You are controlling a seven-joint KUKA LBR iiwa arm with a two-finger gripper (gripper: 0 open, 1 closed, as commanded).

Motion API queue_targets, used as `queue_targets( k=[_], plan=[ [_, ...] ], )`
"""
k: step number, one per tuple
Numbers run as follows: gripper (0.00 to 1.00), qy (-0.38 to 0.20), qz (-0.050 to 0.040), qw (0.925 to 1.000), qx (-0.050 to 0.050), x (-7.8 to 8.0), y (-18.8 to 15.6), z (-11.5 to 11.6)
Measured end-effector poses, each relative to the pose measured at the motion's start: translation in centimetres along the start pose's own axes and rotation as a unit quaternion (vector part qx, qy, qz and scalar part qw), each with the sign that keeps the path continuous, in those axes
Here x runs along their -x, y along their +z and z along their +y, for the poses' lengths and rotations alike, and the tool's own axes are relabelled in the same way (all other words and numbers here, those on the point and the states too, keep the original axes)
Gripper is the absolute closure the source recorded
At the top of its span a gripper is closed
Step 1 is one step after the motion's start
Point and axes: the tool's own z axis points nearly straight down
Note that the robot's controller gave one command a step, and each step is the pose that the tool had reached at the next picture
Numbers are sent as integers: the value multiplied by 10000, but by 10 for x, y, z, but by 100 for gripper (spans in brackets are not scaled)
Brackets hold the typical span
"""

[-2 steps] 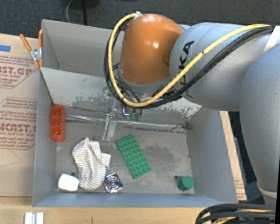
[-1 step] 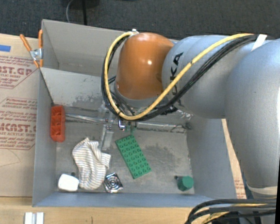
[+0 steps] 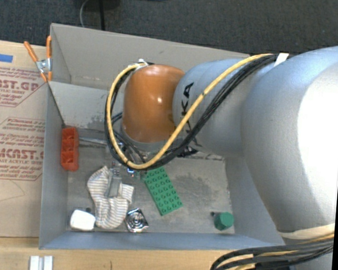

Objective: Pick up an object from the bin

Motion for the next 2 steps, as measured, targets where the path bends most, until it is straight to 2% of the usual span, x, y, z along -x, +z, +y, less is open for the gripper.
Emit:
queue_targets(
  k=[1,2],
  plan=[
    [0,59,-29,10000,36,-8,44,14],
    [0,37,-3,10000,15,-10,72,6]
  ],
)
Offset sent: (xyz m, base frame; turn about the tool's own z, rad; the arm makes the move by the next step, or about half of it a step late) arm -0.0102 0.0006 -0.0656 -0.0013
